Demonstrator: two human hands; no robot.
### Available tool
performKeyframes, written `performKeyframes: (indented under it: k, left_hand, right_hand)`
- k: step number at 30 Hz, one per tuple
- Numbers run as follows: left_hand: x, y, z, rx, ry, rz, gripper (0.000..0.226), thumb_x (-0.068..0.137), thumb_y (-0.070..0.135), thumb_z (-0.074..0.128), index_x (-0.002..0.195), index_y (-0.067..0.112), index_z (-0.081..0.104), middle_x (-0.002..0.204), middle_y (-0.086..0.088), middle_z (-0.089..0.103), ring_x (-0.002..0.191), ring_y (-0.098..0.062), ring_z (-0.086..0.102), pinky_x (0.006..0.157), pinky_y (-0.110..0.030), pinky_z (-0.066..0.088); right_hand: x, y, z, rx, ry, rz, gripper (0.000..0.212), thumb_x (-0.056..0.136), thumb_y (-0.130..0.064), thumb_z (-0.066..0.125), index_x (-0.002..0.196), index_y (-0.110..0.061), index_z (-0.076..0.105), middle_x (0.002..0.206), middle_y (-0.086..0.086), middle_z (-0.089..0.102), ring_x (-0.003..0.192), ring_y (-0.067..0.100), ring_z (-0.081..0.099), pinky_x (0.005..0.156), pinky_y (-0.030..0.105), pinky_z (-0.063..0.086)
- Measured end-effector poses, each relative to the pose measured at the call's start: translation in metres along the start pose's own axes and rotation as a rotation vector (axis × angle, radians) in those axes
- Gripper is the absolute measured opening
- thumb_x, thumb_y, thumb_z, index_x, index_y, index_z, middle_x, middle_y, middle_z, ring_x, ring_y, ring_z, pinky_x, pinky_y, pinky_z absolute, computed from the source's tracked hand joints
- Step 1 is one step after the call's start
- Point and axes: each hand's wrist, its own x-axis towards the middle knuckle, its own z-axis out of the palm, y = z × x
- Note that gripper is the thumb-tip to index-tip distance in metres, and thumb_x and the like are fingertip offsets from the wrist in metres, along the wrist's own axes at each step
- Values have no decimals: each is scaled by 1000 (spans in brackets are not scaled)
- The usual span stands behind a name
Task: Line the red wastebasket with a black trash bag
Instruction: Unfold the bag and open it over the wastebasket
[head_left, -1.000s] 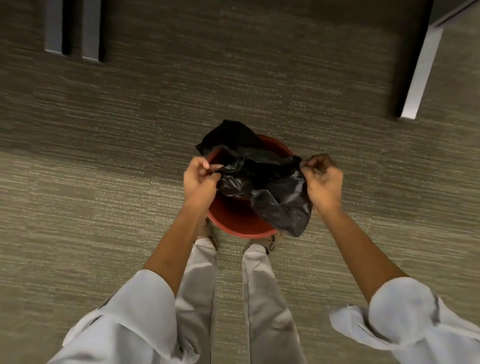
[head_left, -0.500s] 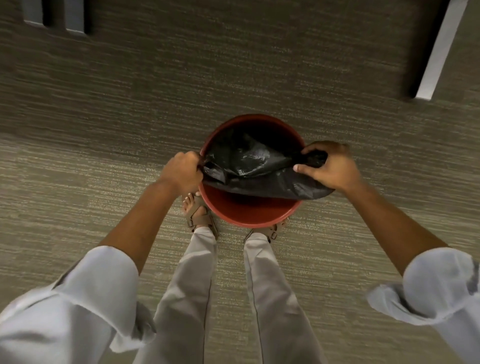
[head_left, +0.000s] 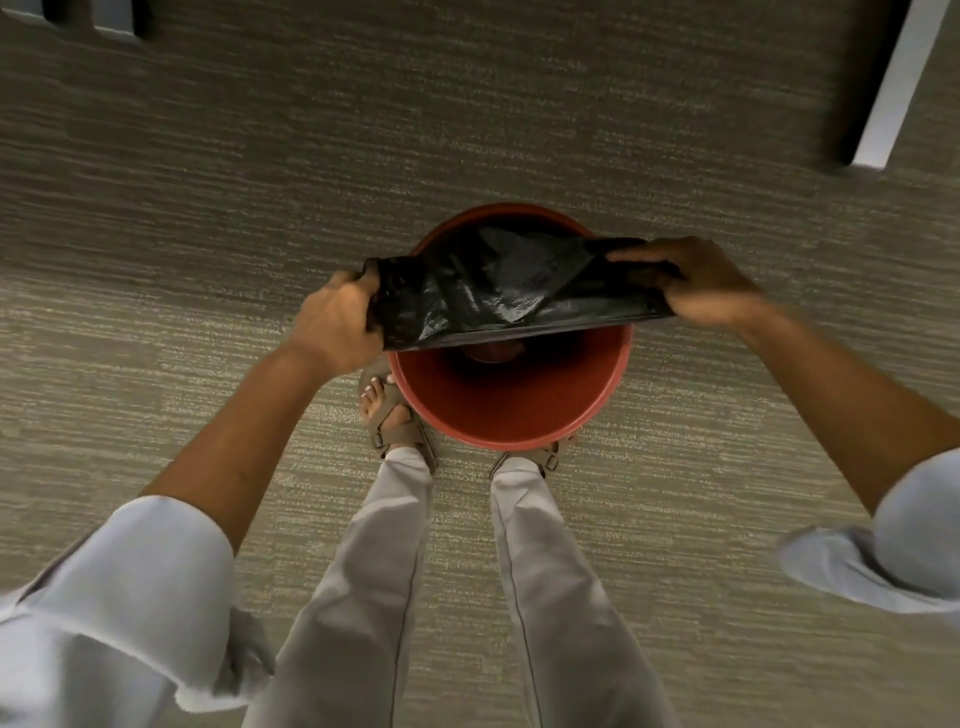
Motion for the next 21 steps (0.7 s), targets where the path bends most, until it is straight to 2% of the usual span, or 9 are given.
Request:
performKeyframes:
  k: [2, 5, 8, 11, 13, 15, 17, 19, 21]
  left_hand:
    - [10, 2, -5, 88, -16, -9, 51, 85, 10, 63, 134, 10, 50, 124, -22, 57, 106, -42, 59, 93, -46, 52]
    - [32, 8, -18, 192, -45, -11, 49, 83, 13, 64, 130, 8, 48, 118, -18, 56, 99, -36, 58, 87, -44, 53]
    - [58, 9, -31, 222, -64, -67, 57, 79, 15, 68, 131, 4, 47, 121, -20, 53, 105, -39, 58, 80, -40, 51]
    - [70, 8, -38, 226, -129, -148, 44, 78, 12, 68, 119, 1, 55, 108, -19, 60, 95, -36, 61, 73, -37, 49]
    - [72, 8, -40, 223, -198, -157, 28, 79, 10, 66, 104, 1, 58, 92, -16, 61, 82, -31, 61, 68, -36, 50]
    - [74, 5, -38, 224, -250, -167, 22, 78, 8, 63, 99, 3, 58, 87, -16, 62, 76, -29, 61, 65, -36, 51]
    - [75, 3, -36, 219, -273, -174, 34, 76, 9, 62, 109, 4, 56, 90, -16, 63, 77, -28, 61, 64, -35, 53]
    - [73, 2, -35, 177, -272, -192, 51, 78, 12, 64, 125, 6, 45, 91, -14, 60, 76, -26, 60, 62, -34, 51]
    - [73, -3, -30, 97, -275, -239, 55, 81, 11, 63, 131, 6, 39, 86, -14, 61, 73, -25, 62, 58, -32, 50]
  right_hand:
    - [6, -1, -4, -67, 23, -20, 54, 99, 1, 38, 140, -31, 53, 147, 8, 48, 136, 28, 42, 105, 27, 35]
    - [21, -1, -8, -190, 61, -63, 52, 101, -5, 42, 150, -20, 38, 142, 20, 46, 134, 38, 41, 108, 37, 33]
    - [33, -2, -11, -243, 66, 8, 62, 93, -5, 56, 151, -7, 33, 136, 26, 47, 127, 43, 46, 99, 39, 41]
    - [39, -5, -10, -248, 24, 124, 64, 86, -6, 66, 144, -1, 39, 136, 26, 50, 124, 43, 49, 96, 42, 47]
    - [39, -5, -7, -257, -51, 200, 68, 84, -8, 67, 146, -5, 37, 134, 23, 53, 118, 41, 54, 87, 39, 50]
    - [40, -3, -3, -269, -129, 233, 71, 83, -9, 67, 147, -14, 36, 130, 19, 56, 108, 36, 58, 77, 35, 47]
    - [41, -1, 1, -280, -197, 230, 69, 81, -11, 67, 144, -19, 40, 127, 15, 57, 100, 30, 54, 77, 34, 44]
    - [40, 0, 3, -287, -259, 232, 65, 81, -14, 67, 141, -22, 43, 124, 11, 58, 97, 26, 51, 79, 35, 44]
    - [38, 1, 4, -275, -313, 239, 60, 81, -18, 67, 138, -23, 46, 116, 7, 59, 98, 26, 53, 81, 36, 46]
